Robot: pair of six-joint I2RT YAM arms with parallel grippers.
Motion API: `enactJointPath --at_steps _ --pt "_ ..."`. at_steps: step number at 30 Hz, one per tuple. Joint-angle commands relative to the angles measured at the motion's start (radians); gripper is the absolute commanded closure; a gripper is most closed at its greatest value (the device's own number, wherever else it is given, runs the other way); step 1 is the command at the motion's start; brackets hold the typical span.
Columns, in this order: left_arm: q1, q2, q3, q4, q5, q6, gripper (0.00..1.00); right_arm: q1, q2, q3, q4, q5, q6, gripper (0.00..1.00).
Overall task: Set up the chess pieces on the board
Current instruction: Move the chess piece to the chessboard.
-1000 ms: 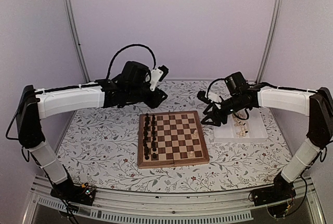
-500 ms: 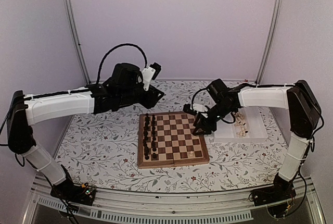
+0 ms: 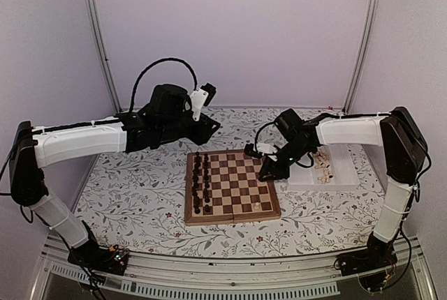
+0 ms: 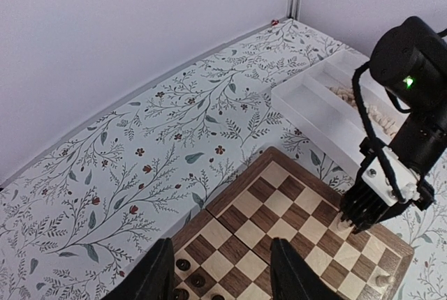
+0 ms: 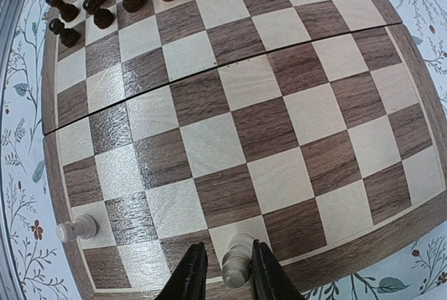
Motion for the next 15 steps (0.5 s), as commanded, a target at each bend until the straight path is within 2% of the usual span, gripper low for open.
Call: enactJointPath --at_steps 1,7,15 --pt "-0.007 0.002 0.016 0.012 -0.002 -0.001 0.51 0.004 0.013 0.014 -0.007 0.011 0.002 0.81" --pt "-0.007 0.007 0.018 0.008 -0.003 0.0 0.51 0.006 -0.013 -0.008 -0.01 0.019 0.001 0.9" --pt "-0.007 0.009 0.018 0.008 -0.007 0.005 0.5 0.023 -0.064 -0.052 -0.017 0.027 -0.012 0.96"
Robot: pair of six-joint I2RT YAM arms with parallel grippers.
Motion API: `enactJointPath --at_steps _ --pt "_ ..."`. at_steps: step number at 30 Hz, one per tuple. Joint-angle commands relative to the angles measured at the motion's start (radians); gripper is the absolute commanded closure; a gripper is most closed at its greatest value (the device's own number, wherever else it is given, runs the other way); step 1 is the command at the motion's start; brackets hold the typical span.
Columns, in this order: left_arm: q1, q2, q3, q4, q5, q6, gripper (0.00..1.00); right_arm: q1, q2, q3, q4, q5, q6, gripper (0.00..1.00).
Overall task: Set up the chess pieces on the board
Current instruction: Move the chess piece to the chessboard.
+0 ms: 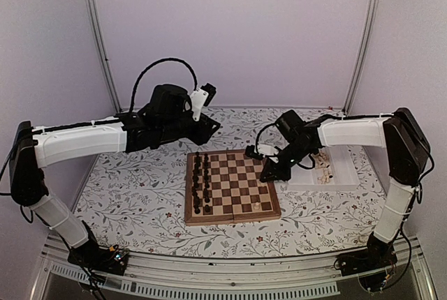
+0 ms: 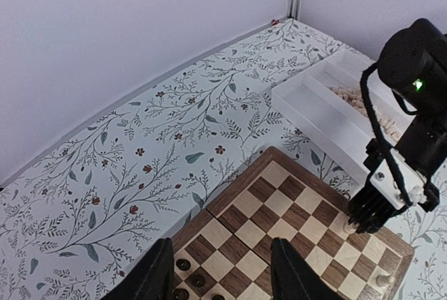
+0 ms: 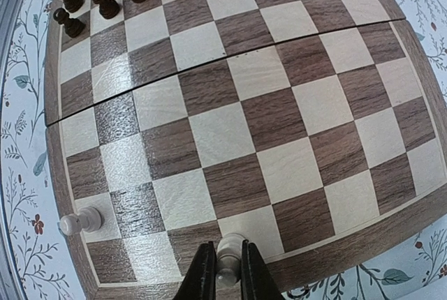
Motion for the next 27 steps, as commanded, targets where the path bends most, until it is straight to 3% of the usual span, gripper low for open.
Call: enactJointPath --at_steps 1,27 --pt "-0.007 0.008 0.018 0.008 -0.006 0.005 0.5 0.015 -0.044 -0.029 -0.023 0.006 -0.014 0.96" --pt "-0.007 0.025 0.024 -0.002 -0.003 0.009 0.5 0.042 -0.053 -0.048 -0.045 -0.023 -0.04 0.95"
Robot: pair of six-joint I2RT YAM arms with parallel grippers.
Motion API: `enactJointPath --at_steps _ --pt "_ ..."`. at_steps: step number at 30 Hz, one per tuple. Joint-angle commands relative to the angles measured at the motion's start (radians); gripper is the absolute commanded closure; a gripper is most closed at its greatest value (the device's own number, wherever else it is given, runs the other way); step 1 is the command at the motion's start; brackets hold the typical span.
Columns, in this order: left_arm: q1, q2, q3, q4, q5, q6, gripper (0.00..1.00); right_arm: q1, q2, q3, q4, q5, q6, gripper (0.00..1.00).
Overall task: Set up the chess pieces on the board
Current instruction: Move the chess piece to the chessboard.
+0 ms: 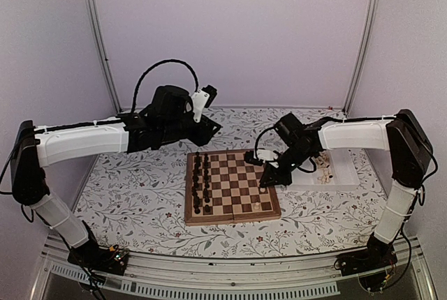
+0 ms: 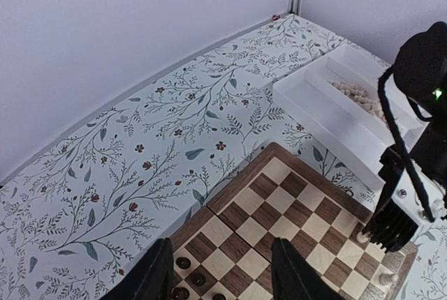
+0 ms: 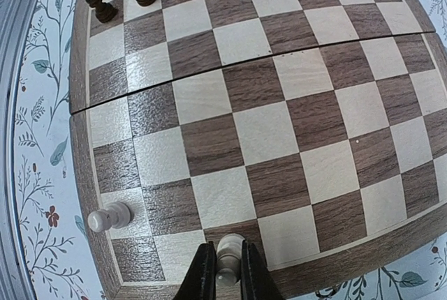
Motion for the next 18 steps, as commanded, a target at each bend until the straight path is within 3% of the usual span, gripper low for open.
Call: enactJointPath --at_steps 1,11,14,18 --pt "-0.008 0.014 0.025 -0.002 0.001 0.006 0.5 0.01 -0.02 -0.013 -0.022 -0.008 -0.009 0.93" --pt "-0.007 0.016 0.028 -0.005 0.003 0.008 0.5 0.006 -0.074 0.024 -0.04 0.018 0.013 0.59" --pt "-0.007 0.016 0.029 -0.007 0.003 0.009 0.49 -0.032 -0.123 0.046 -0.062 -0.008 0.021 0.55" --pt "-0.01 0.013 0.031 -0.008 0.003 0.009 0.49 -0.17 -0.179 0.05 -0.07 -0.076 0.046 0.54"
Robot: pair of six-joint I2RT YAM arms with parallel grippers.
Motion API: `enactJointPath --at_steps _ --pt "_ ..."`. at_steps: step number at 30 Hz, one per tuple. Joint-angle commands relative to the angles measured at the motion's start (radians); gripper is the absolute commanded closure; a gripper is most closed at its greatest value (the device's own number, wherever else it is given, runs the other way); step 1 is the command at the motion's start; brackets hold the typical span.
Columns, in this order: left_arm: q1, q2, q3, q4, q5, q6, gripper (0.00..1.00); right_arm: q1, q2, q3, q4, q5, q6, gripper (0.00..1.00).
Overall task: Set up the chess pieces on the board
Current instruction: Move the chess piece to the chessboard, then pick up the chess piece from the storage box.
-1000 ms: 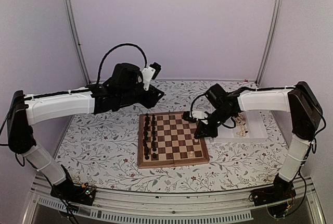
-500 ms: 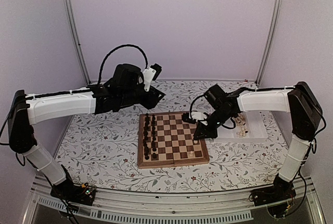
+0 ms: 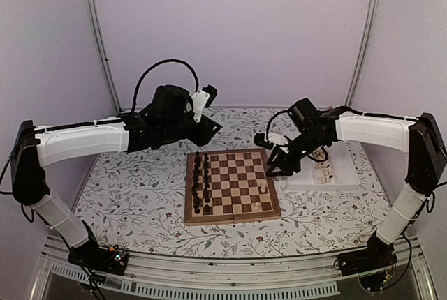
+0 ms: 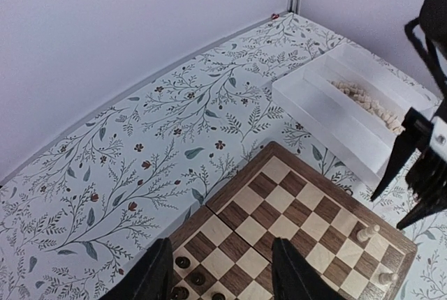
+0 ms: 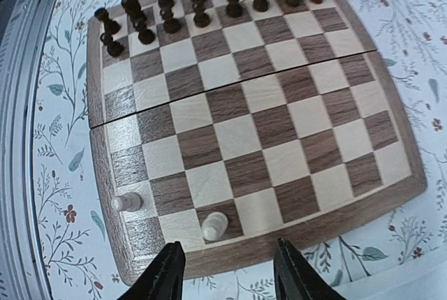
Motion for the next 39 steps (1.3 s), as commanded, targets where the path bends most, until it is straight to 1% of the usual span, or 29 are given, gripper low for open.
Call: enactJointPath --at_steps 1,3,5,9,12,16,20,27,32,39 --pt "-0.012 0.011 0.025 0.002 0.002 0.01 0.49 -0.164 -0.088 0.032 -0.018 -0.068 0.041 0.55" --pt "-0.014 0.011 0.027 0.0 0.001 0.011 0.49 -0.247 -0.095 0.021 -0.01 -0.052 0.065 0.57" --pt "-0.018 0.011 0.027 0.0 0.003 0.012 0.49 -0.331 -0.101 0.0 0.012 0.002 0.093 0.61" --pt "-0.023 0.015 0.03 -0.004 0.004 0.014 0.49 -0.438 -0.107 -0.04 0.035 0.111 0.132 0.73" --pt "-0.025 0.018 0.031 -0.007 0.005 0.016 0.49 -0.474 -0.112 -0.074 0.035 0.189 0.074 0.79" --pt "-0.029 0.018 0.033 -0.007 0.011 0.015 0.49 -0.483 -0.098 -0.098 0.04 0.262 -0.075 0.84" --pt "-0.033 0.021 0.034 -0.011 0.009 0.019 0.49 -0.485 -0.059 -0.093 0.043 0.284 -0.181 0.86" --pt "-0.036 0.027 0.036 -0.016 -0.002 0.029 0.49 -0.484 0.033 -0.055 0.017 0.312 -0.298 0.87" --pt "-0.036 0.032 0.039 -0.021 0.003 0.03 0.49 -0.484 0.083 -0.044 0.013 0.329 -0.332 0.79" --pt "-0.036 0.036 0.04 -0.021 0.0 0.032 0.49 -0.485 0.139 -0.026 -0.009 0.34 -0.349 0.79"
